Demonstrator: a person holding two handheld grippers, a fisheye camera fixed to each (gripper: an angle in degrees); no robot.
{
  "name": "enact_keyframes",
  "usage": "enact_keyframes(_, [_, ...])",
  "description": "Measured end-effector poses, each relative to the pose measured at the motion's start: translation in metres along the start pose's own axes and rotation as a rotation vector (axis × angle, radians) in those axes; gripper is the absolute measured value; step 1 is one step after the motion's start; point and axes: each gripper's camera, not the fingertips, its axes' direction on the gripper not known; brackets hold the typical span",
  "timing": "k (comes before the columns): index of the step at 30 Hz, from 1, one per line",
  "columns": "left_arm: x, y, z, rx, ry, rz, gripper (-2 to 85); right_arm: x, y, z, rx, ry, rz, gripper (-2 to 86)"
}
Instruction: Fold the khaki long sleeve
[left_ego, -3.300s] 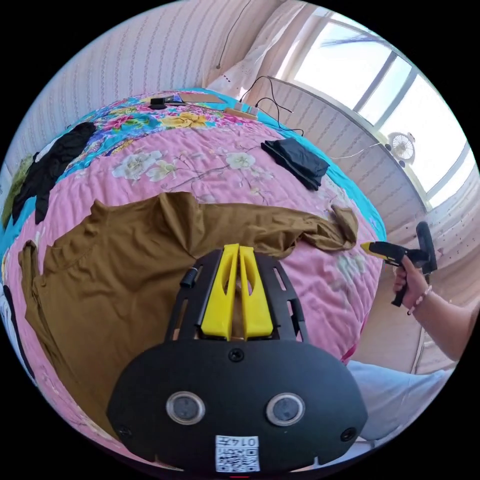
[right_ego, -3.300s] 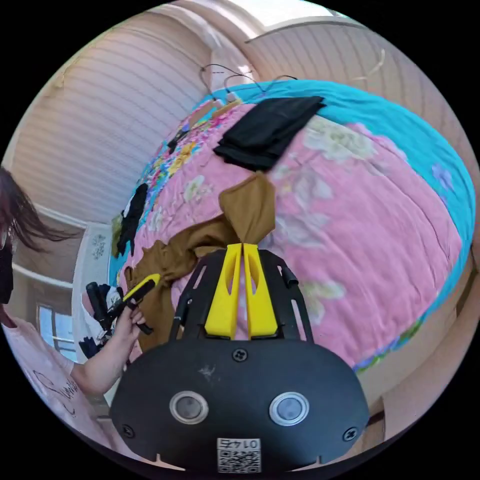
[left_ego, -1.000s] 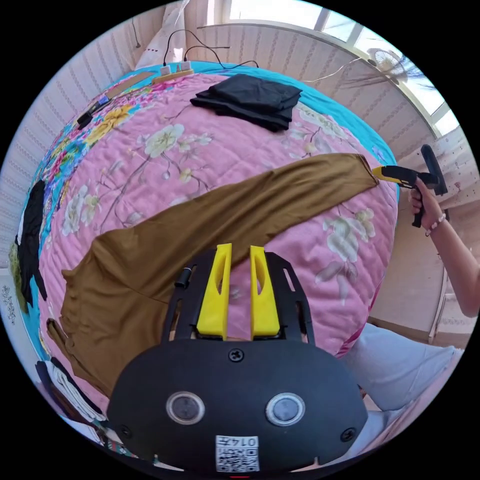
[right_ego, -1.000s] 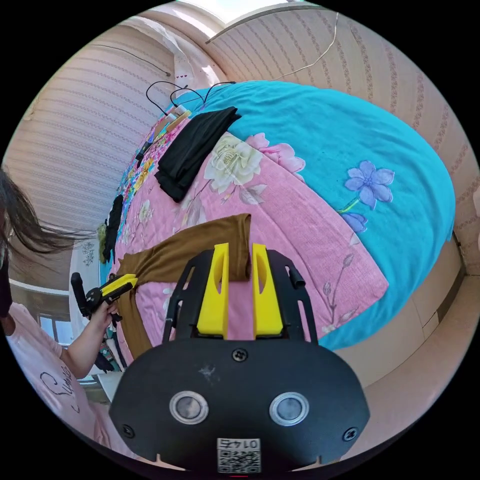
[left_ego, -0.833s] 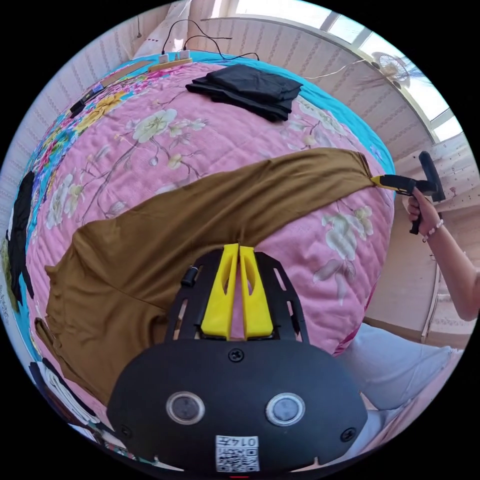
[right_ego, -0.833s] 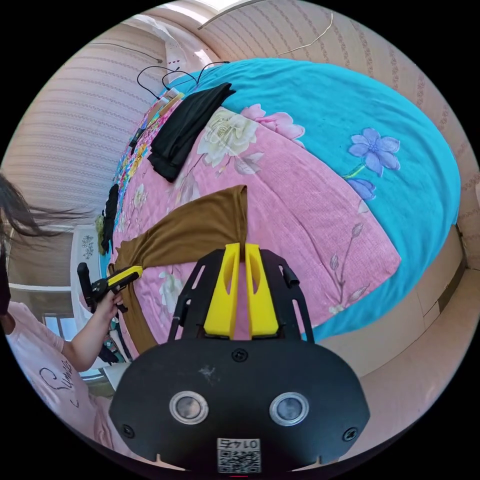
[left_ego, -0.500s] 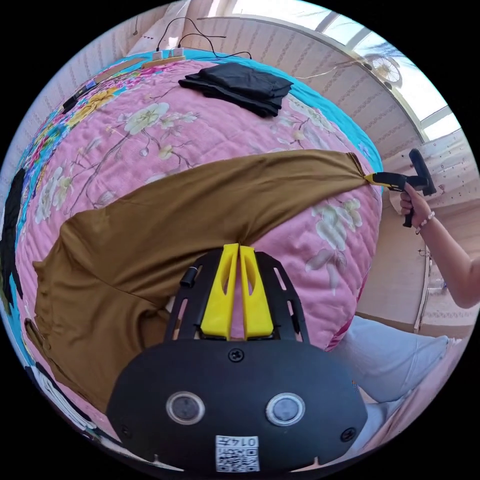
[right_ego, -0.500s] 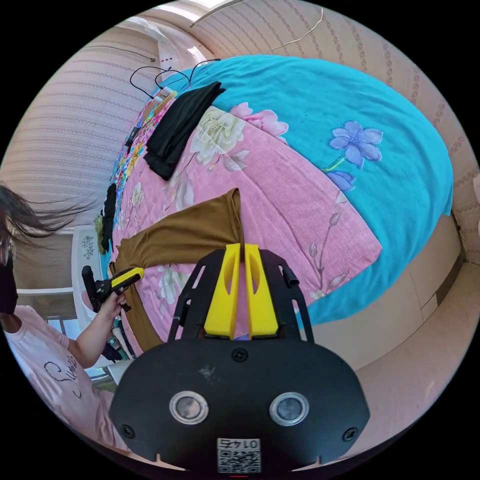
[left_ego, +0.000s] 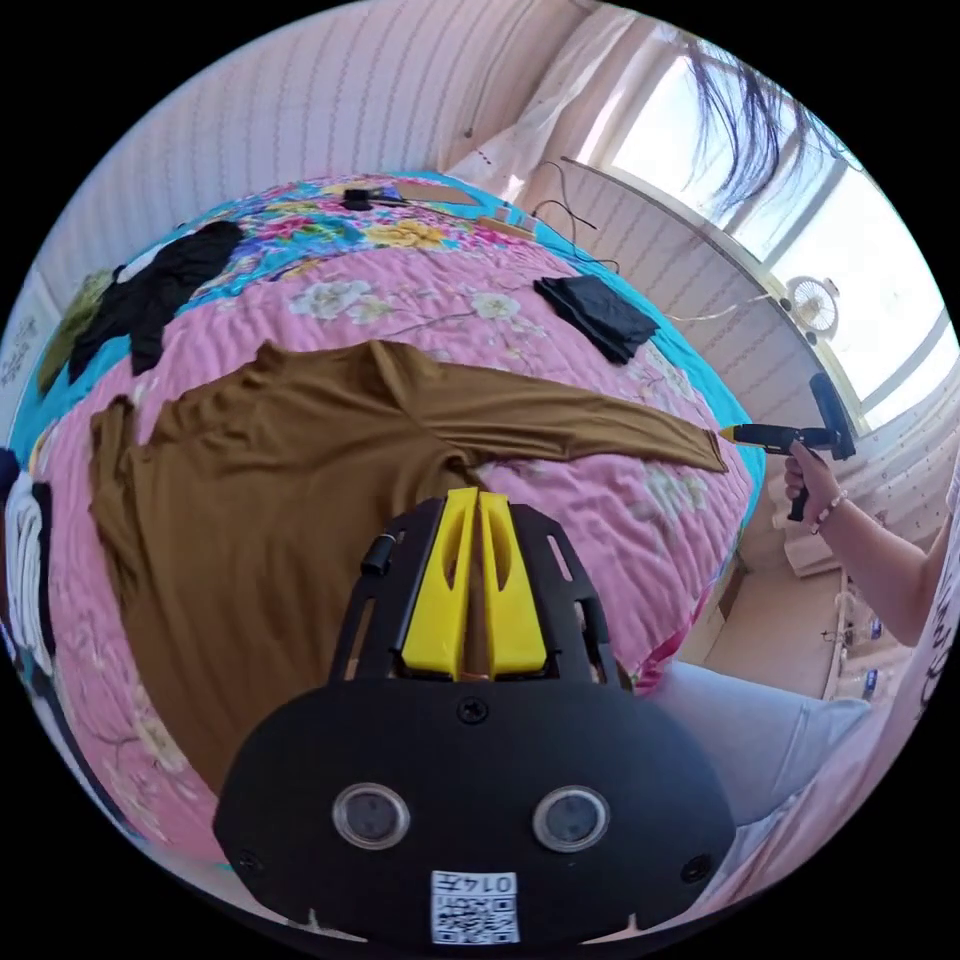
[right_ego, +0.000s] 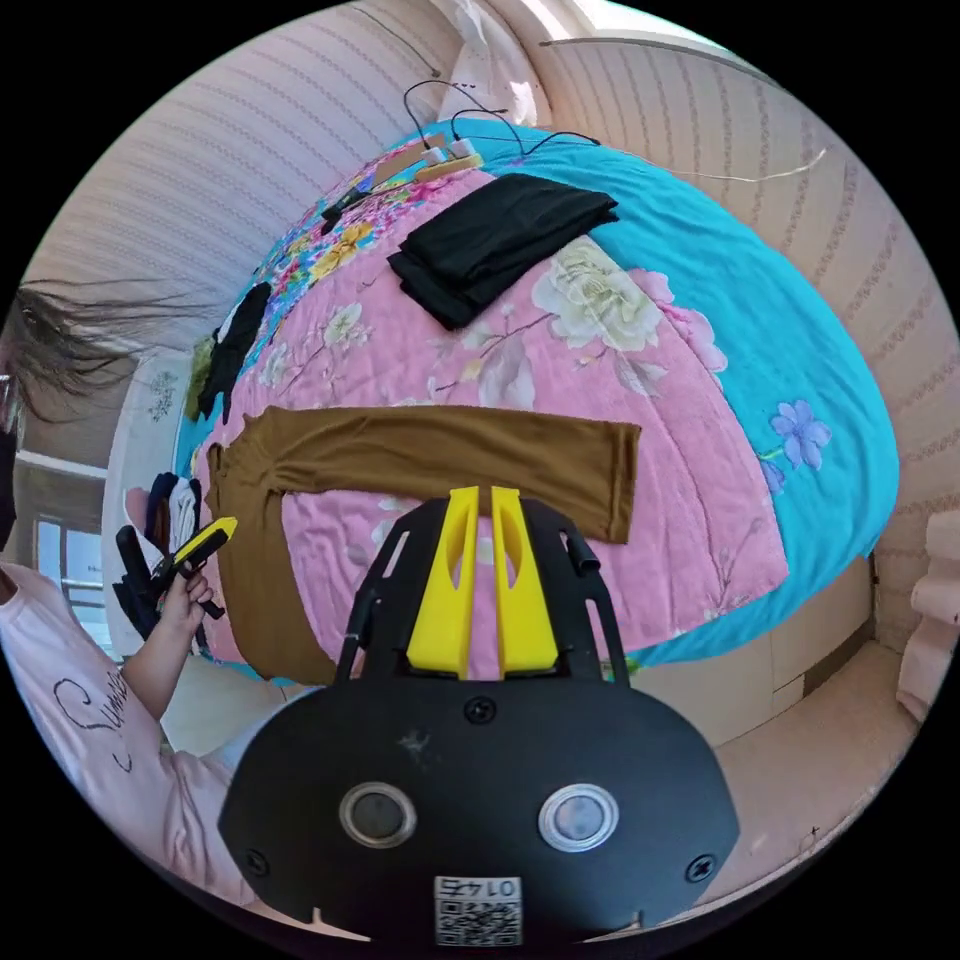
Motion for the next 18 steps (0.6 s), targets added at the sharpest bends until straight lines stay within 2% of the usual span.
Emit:
enact_keyframes(4, [-0.098, 0.057, -0.069, 0.061, -0.120, -0.172, -1.0, -0.144, -0.042, 0.082, -0.116, -0.130, -0.285, 1.5])
enact_keyframes(8, [-0.198, 0.097, -0.132, 0.131, -0.149, -0.321, -0.9, -0.293, -0.069, 0.154, -0.191, -0.270, -0.524, 1.8])
enact_keyframes(12, [-0.273, 0.109, -0.157, 0.153, -0.185, -0.427, -0.6, -0.462, -0.090, 0.222, -0.240, -0.413, -0.719, 2.8])
enact_keyframes(16, [-0.337, 0.100, -0.163, 0.179, -0.141, -0.443, 3.2, -0.595, -0.114, 0.269, -0.224, -0.387, -0.822, 4.5])
enact_keyframes(18, [-0.352, 0.091, -0.157, 0.159, -0.109, -0.431, 4.7, -0.632, -0.126, 0.293, -0.246, -0.342, -0.819, 5.0])
